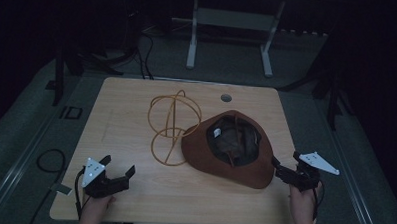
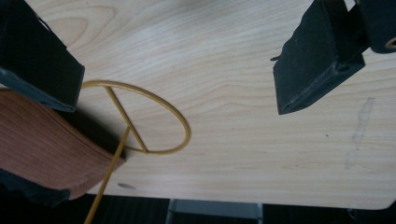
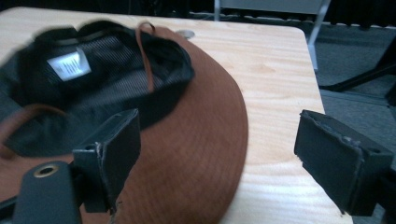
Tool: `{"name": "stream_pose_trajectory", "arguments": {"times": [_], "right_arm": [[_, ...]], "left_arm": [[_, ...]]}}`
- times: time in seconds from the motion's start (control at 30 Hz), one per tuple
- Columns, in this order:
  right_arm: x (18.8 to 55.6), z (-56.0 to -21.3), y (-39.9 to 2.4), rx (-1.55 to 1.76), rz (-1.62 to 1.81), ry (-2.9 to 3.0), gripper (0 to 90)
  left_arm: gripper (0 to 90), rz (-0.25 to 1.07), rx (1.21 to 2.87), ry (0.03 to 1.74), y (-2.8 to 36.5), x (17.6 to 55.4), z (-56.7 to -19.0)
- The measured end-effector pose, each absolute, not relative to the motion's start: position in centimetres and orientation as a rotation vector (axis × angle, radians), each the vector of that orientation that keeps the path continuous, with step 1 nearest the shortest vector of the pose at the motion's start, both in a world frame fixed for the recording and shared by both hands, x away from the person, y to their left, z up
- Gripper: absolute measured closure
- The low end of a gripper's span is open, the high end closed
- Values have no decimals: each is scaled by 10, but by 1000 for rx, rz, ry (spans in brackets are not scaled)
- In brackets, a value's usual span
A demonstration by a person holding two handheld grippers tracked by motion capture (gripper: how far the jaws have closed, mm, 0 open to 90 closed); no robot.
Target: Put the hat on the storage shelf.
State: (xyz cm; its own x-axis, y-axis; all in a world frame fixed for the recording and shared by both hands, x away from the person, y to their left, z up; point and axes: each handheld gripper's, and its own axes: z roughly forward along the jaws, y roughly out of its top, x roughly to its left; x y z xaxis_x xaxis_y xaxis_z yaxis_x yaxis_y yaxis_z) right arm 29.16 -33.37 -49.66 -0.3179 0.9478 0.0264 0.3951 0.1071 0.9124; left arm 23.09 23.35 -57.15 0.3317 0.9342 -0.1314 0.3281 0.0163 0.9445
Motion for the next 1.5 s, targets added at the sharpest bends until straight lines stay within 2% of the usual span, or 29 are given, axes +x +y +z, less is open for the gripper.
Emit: {"name": "stream_pose_trajectory", "arguments": {"times": [0.37,0.83,1.23,1.5], "right_arm": [[311,-469,-322,1206,1196,1845,133],[348,-460,-297,1178,1110,1921,126],[390,-470,-280,1184,1016,1951,117],[421,-497,-262,1202,895,2077,138]], "left_arm": [[26,678,1626,1138,223,229,-569],[26,669,1662,1090,217,227,-567],[27,667,1714,1081,214,229,-568],[27,660,1704,1083,215,229,-568]]}}
